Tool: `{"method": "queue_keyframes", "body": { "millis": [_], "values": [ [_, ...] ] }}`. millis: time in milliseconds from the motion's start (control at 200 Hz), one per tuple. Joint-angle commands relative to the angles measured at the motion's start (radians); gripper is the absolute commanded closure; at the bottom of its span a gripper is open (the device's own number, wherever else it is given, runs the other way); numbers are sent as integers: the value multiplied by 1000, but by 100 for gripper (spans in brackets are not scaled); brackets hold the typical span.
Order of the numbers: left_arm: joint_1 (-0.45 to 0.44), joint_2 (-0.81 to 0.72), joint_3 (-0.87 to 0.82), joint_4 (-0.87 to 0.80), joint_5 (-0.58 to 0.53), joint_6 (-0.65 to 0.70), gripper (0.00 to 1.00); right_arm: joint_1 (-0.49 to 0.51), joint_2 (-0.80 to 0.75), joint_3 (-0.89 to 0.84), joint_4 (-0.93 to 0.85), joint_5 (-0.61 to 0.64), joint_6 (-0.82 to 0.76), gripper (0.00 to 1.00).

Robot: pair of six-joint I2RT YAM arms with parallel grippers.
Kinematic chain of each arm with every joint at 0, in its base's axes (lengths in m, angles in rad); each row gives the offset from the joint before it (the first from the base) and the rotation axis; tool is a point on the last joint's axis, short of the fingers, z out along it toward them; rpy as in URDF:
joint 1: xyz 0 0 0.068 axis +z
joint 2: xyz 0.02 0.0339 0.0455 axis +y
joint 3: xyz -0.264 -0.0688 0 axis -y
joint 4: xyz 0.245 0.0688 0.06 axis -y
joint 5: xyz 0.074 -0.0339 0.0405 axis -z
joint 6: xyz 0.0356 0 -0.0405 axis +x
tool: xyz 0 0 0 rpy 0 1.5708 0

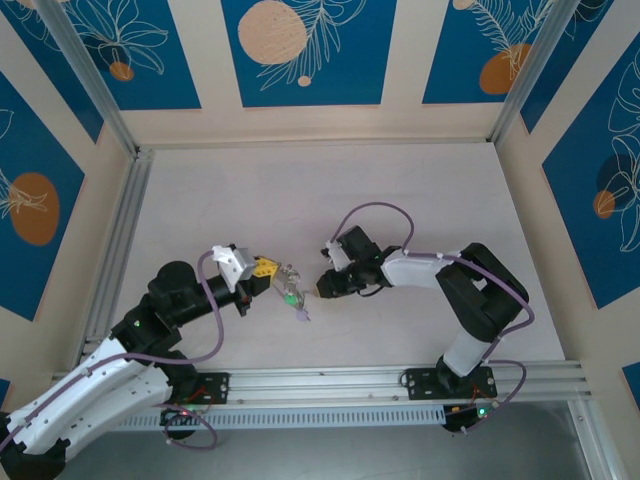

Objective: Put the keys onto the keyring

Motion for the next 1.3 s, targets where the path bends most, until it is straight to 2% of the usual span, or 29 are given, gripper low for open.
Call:
{"method": "queue_keyframes", "body": {
  "millis": [0,365,555,790,905,995,1055,1155,1296],
  "values": [
    [-7,-7,3,53,16,-8,100,-6,19,26,61,0,-27,76],
    [-8,-3,8,46,17,-8,100,-7,-26,1,76,-12,-54,100],
    [-7,1,10,43,22,-5,100,0,-168,-75,108,-9,-107,100],
    [-8,22,30,31,29,-4,100,1,-423,-149,48,9,-158,100],
    [-7,19,40,25,27,-9,100,-16,-452,-154,0,-29,-152,100],
    [-7,16,41,17,25,-18,100,-18,-413,-156,-12,-44,-112,78],
    [-8,11,40,11,21,-25,100,-16,-377,-161,-7,-50,-86,69],
    [-8,-5,28,9,16,-37,100,-10,-310,-167,21,-64,-68,62],
    [-8,-24,16,4,12,-44,100,-4,-211,-134,28,-80,-75,60]
  ]
}}
